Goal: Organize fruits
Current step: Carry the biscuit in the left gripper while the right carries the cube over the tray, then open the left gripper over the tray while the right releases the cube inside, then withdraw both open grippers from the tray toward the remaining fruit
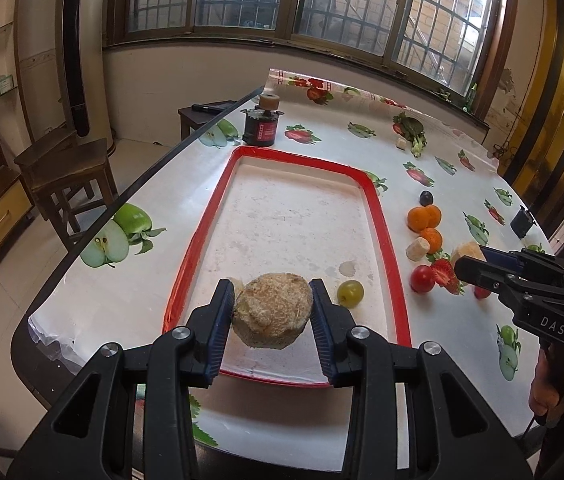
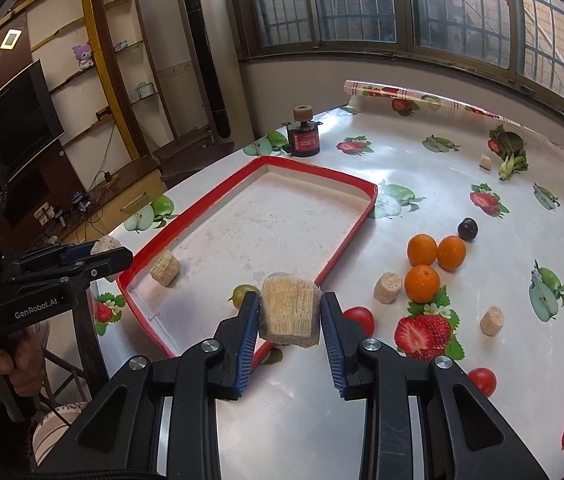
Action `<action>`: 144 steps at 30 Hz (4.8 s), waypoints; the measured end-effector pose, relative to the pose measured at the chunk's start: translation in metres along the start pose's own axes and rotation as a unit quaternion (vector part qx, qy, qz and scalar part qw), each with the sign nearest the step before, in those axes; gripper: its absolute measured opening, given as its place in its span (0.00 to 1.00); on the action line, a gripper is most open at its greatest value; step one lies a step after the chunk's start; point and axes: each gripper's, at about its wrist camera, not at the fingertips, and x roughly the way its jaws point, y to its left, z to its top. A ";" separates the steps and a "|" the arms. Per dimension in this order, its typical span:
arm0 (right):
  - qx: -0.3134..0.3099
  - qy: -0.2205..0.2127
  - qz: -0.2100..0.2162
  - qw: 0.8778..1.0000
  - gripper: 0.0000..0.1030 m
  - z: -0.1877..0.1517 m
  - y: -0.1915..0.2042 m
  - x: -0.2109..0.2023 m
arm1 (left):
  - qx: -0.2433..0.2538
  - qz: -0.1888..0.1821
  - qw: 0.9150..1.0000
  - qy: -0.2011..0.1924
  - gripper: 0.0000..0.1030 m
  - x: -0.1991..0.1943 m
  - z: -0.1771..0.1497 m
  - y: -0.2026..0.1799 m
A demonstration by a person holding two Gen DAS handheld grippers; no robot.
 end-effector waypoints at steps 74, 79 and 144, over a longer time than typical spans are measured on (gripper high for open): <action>0.006 0.064 0.020 0.998 0.55 0.040 -0.004 0.125 | -0.015 0.047 0.996 0.072 0.46 0.090 0.037 0.012; 0.015 0.049 0.019 0.999 0.55 0.035 -0.009 0.101 | -0.015 0.048 0.997 0.062 0.46 0.077 0.038 0.008; 0.136 -0.016 -0.129 0.982 0.56 -0.079 -0.137 -0.090 | 0.117 -0.091 0.987 0.069 0.46 0.035 -0.001 -0.175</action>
